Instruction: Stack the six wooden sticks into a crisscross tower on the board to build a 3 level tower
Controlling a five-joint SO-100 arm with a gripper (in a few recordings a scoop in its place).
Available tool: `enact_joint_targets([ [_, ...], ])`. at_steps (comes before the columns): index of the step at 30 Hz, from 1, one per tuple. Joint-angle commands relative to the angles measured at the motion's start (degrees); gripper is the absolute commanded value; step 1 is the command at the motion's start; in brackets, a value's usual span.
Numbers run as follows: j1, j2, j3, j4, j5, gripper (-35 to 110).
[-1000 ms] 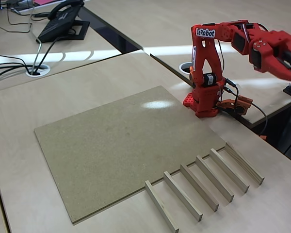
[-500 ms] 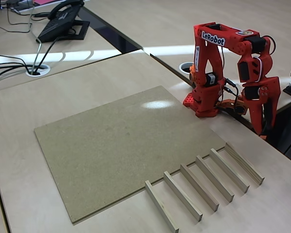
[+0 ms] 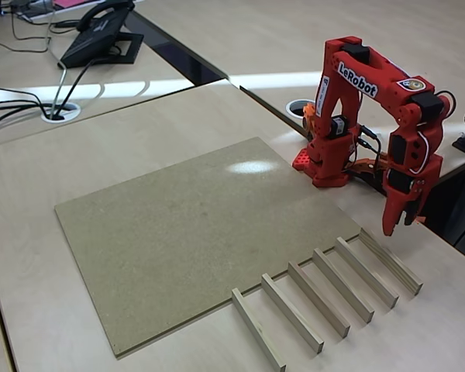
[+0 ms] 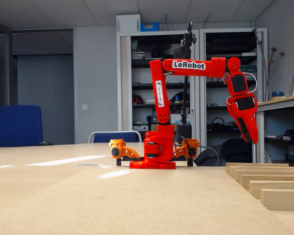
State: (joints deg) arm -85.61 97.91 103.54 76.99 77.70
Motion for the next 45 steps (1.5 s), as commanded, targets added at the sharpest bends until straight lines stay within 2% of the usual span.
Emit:
enact_joint_targets([
  [1, -0.26, -1.76, -2.11, -0.26, 0.35, 22],
  [37, 2.99, -10.46, 6.42, -16.44, -1.67, 19],
  [41, 3.25, -10.55, 8.09, -18.72, -1.93, 17],
  [45, 3.78, -10.81, 8.44, -19.69, -2.81, 0],
])
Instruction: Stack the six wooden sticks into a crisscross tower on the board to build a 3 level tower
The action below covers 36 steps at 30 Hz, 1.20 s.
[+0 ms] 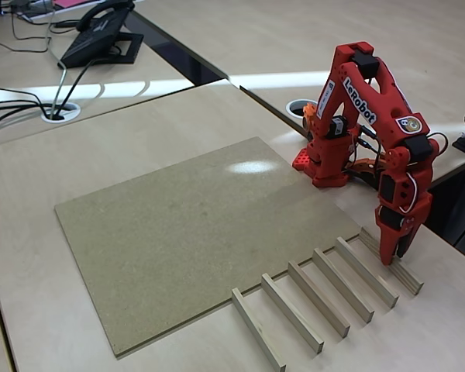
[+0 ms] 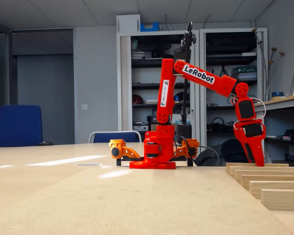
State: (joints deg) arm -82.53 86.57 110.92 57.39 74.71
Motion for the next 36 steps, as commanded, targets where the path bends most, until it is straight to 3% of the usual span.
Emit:
enact_joint_targets([
  [1, 0.79, 0.53, 1.05, -0.09, 0.35, 0],
  [10, 1.85, 4.48, -2.29, 2.46, 0.62, 0],
  [18, 8.17, 6.33, -22.32, 27.25, -4.22, 0],
  [21, 13.27, 6.50, -28.92, 34.54, -9.93, 0],
  [26, 25.40, 10.02, -26.72, 35.51, -22.68, 0],
  [36, 52.12, 4.66, -22.76, 24.35, -54.14, 0],
])
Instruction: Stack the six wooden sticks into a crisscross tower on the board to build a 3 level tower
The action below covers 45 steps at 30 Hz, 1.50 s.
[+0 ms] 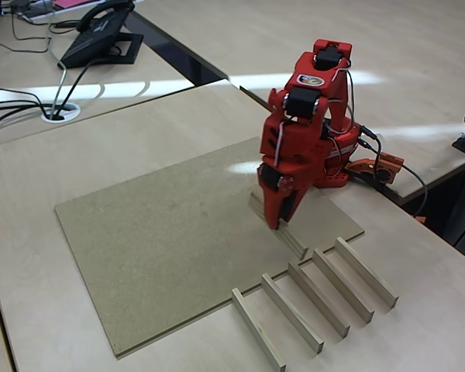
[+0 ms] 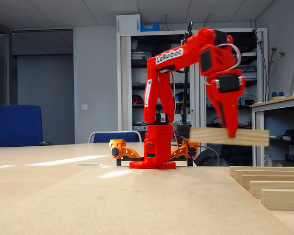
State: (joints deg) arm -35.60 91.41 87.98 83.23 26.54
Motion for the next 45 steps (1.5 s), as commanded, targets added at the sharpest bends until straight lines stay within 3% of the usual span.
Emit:
enact_joint_targets([
  [1, 7.21, -1.32, -0.53, -1.93, -7.91, 0],
  [8, 19.16, -9.14, -5.10, -2.81, -16.35, 0],
  [15, 26.54, -22.24, -20.48, 1.93, -21.09, 0],
  [22, 29.44, -32.52, -31.90, 3.52, -23.99, 0],
  [34, 31.03, -39.20, -36.65, 3.87, -25.49, 0],
  [45, 31.11, -39.81, -36.04, 5.54, -24.35, 18],
])
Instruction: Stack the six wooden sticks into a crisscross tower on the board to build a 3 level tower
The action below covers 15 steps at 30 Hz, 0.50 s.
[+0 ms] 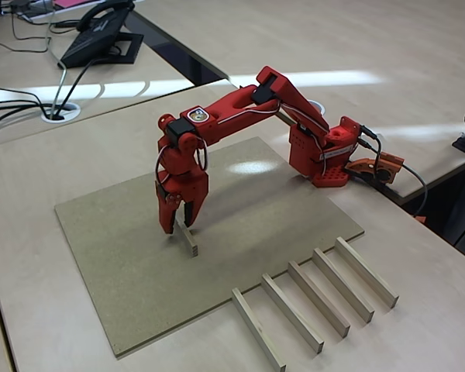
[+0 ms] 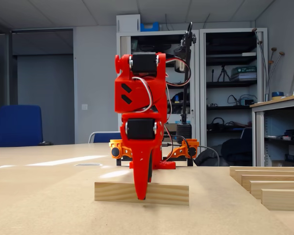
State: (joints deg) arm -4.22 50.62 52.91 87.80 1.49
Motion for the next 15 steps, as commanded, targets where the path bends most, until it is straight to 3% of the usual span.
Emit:
enact_joint_targets([
  [1, -0.26, 1.14, -0.88, 1.23, 0.79, 19],
  [15, -4.75, 16.00, 0.62, 9.32, 4.48, 31],
])
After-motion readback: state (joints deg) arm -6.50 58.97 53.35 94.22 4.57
